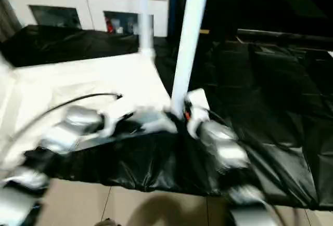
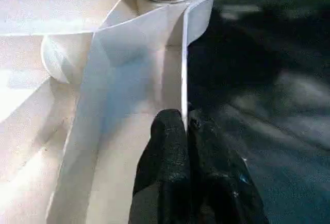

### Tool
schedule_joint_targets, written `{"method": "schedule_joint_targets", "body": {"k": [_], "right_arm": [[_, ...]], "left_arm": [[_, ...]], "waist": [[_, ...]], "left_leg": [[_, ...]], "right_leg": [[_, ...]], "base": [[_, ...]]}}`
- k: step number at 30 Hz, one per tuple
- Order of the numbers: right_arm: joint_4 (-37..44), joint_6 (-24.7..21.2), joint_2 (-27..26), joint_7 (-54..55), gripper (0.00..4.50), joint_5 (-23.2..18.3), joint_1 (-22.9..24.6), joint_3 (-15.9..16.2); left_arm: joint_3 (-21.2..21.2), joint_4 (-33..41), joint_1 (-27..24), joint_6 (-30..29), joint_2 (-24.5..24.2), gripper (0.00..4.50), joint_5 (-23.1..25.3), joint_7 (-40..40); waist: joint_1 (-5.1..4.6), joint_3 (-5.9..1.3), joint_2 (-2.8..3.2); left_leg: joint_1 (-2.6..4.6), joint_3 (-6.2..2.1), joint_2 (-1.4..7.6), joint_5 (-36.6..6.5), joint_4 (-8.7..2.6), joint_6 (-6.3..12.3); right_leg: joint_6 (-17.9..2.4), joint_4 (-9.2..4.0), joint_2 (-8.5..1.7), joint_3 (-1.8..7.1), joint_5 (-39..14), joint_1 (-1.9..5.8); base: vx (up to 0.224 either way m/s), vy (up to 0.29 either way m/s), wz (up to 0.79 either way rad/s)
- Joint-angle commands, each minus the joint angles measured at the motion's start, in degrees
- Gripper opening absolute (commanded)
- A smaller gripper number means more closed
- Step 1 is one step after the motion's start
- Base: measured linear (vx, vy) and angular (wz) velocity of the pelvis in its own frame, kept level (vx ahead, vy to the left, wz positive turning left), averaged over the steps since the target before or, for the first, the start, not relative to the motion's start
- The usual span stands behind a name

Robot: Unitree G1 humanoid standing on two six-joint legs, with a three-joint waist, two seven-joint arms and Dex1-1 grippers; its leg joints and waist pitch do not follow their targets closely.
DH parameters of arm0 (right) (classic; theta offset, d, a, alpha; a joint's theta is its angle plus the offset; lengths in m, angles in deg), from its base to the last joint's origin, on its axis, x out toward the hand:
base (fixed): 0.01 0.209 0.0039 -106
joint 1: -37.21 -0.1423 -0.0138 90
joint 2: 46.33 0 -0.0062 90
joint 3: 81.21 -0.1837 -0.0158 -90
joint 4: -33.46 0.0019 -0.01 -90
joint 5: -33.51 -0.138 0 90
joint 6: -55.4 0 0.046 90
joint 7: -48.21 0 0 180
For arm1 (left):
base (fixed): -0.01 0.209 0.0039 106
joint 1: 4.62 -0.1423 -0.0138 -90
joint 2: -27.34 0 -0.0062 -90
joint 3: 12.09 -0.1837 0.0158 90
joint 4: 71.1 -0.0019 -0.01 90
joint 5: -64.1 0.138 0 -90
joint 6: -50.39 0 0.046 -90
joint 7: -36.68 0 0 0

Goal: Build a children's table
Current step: Rotate leg to tighten

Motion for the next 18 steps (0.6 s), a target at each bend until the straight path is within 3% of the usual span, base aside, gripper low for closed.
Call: {"method": "schedule_joint_targets", "body": {"k": [1, 4, 5, 9, 12, 14, 15, 16, 18], "right_arm": [[-4.68, -1.31, -5.35, 1.03, 2.74, 0.65, -0.03, 3.45], [-6.36, 1.53, -6.83, 2.04, 2.74, 1.9, -1.24, 3.81], [-6.44, 1.88, -7.04, 1.18, 3.3, 1.46, -1.4, 3.63], [-7.34, 2.7, -7.51, -1.6, 3.64, -0.58, -2.39, 1.59], [-6.32, 3.63, -5.61, -5.05, 3.92, 0.53, -2.18, 3.14], [-4.13, 3.58, -3.58, -9.56, 3.92, 0.92, -1.39, 4.72], [-1.37, 3.7, -1.06, -14.61, 3.92, 1.31, -0.21, 6.75], [-1.37, 3.7, -1.06, -14.61, 3.92, 1.31, -0.21, 6.75], [0.99, 3.82, 1.44, -19.16, 3.92, 1.47, 0.96, 8.47]], "left_arm": [[-2.0, 1.15, 2.24, 0.8, 4.52, 0.0, -0.36, 2.82], [-2.6, 0.38, 2.24, 1.44, 5.6, 0.0, 1.01, 4.61], [-2.62, 0.08, 2.27, 1.85, 5.57, 0.0, 1.21, 4.88], [-2.27, 0.3, 1.84, 2.47, 4.92, 0.0, 1.14, 4.19], [-1.7, 2.41, 0.57, 3.6, 3.16, 0.0, -0.83, 0.02], [-1.7, 4.0, -0.58, 5.19, 1.29, 0.0, -2.07, -3.84], [-2.03, 4.92, -1.61, 7.28, -0.82, 0.0, -2.69, -7.53], [-2.03, 4.92, -1.61, 7.28, -0.82, 0.0, -2.69, -7.53], [-2.03, 5.28, -2.15, 8.49, -2.21, 0.0, -3.43, -10.29]], "waist": [[-0.24, -3.5, 0.48], [-0.31, -3.65, 0.48], [-0.34, -3.67, 0.42], [-0.34, -3.67, 0.63], [-0.36, -3.71, 0.66], [-0.33, -3.82, 0.55], [-0.5, -4.03, 0.8], [-0.5, -4.03, 0.8], [-0.47, -4.24, 0.88]], "left_leg": [[0.36, -0.7, 0.97, -19.31, -4.01, -0.82], [0.13, -0.6, 1.08, -18.98, -4.13, -0.54], [0.11, -0.57, 1.08, -18.86, -4.14, -0.43], [0.05, -0.55, 1.14, -19.28, -4.22, 0.07], [0.05, -0.56, 1.13, -19.59, -4.26, 0.18], [-0.3, -0.62, 1.15, -18.68, -4.25, 0.44], [-0.45, -0.57, 1.28, -17.6, -4.2, 0.76], [-0.45, -0.57, 1.28, -17.6, -4.2, 0.76], [-0.74, -0.28, 1.36, -13.88, -3.82, 1.54]], "right_leg": [[-5.53, -5.6, -4.46, 2.44, -29.22, 2.15], [-6.39, -5.16, -4.21, 2.62, -24.87, 2.24], [-6.58, -5.04, -4.17, 2.66, -24.22, 2.27], [-7.28, -4.9, -4.21, 2.71, -23.45, 2.32], [-6.97, -5.0, -4.24, 2.74, -24.43, 2.34], [-7.37, -4.72, -4.31, 2.75, -22.74, 2.73], [-7.98, -4.46, -4.09, 2.78, -19.76, 2.78], [-7.98, -4.46, -4.09, 2.78, -19.76, 2.78], [-10.24, -3.6, -3.89, 2.88, -12.64, 2.83]], "base": [[0.0, 0.0, 0.0], [0.0, 0.0, 0.0], [0.0, 0.0, 0.0], [0.0, 0.0, 0.0], [0.0, 0.0, 0.0], [0.0, 0.0, 0.0], [0.0, 0.0, 0.0], [0.0, 0.0, 0.0], [0.0, 0.0, 0.0]]}}
